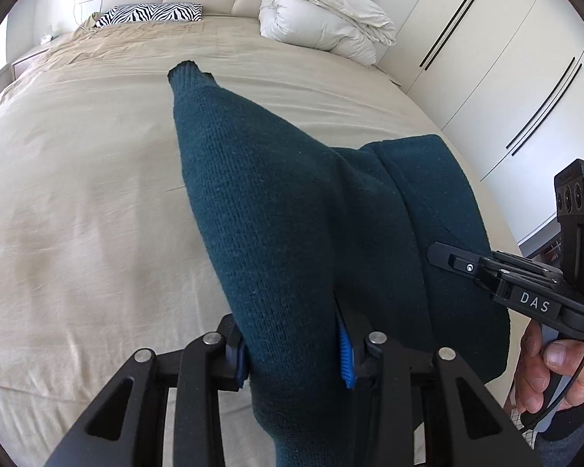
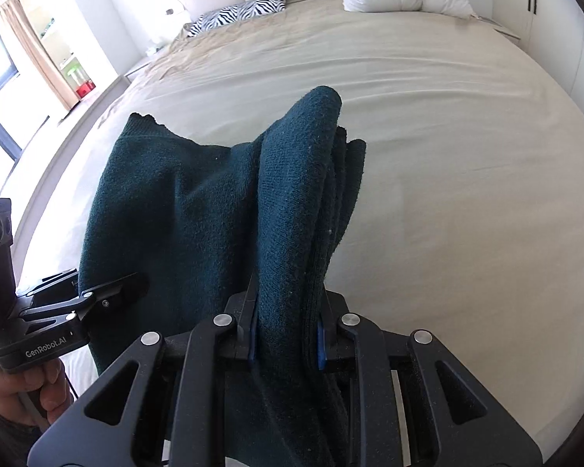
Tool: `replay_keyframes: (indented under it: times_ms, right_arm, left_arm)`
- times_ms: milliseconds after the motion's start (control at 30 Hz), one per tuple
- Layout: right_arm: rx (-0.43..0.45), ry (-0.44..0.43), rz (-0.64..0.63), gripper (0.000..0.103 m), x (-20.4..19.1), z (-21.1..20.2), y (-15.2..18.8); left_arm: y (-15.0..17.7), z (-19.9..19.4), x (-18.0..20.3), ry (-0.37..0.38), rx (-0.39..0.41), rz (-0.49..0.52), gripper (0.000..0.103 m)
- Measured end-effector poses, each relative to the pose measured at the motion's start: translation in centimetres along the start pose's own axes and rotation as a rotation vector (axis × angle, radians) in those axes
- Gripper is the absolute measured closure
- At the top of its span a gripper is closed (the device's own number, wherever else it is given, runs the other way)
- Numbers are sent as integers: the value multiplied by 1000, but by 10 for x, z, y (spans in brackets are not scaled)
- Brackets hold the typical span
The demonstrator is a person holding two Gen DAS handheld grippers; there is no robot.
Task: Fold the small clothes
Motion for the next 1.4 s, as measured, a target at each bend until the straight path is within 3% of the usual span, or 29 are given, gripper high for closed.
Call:
replay_keyframes:
  times_ms: [167, 267, 400, 533, 667, 767, 933, 1033, 1133, 1233, 1300, 1400]
  right_arm:
    - [-15, -112, -31, 84, -61, -25, 53]
    - [-37, -157, -37, 84, -105, -20, 87]
    - [-80, -206, -14, 84, -125, -8, 119]
    - [-125, -198, -9, 84, -147, 18, 139]
    - [-151, -186, 41, 84, -145, 47, 147]
    - [-175, -204, 97, 84, -122, 62, 160]
    - [-170, -222, 125, 83, -105, 73, 168]
    - [-164, -240, 129, 82, -103, 86, 163]
    - [-150, -271, 143, 80, -98, 86, 168]
    - [-127, -315, 183, 73, -90, 85, 171]
    - [-107, -338, 226, 64, -80, 82, 173]
    - [-72, -347, 284, 58, -62, 75, 177]
  left_arm:
    - [53, -65, -27, -47, 5, 43, 65]
    - [87, -86, -47, -68, -14, 39, 65]
    - [122, -96, -76, -89, -40, -3, 64]
    - [144, -76, -95, -102, -80, -33, 63]
    - [153, -53, -109, -115, -88, -28, 57]
    - [151, -44, -112, -109, -92, -48, 50]
    - [159, -33, -116, -104, -77, -56, 34]
    - [162, -28, -127, -58, -74, -100, 32]
    - [165, -30, -125, -62, -56, -92, 31]
    - [172, -37, -128, -73, -24, -111, 26]
    - [173, -44, -127, -77, 13, -119, 26]
    - [185, -63, -125, -114, 67, -100, 26]
Point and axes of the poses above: each gripper's, at about its wrist camera, not at the fingertips, and z roughly the way its jaws point, x to its right, y to its underside, the point moved 2 cm from there along z, roughly the way its jaws point, and after that the axes turned 3 degrees about -y, right-handed, at the moved point
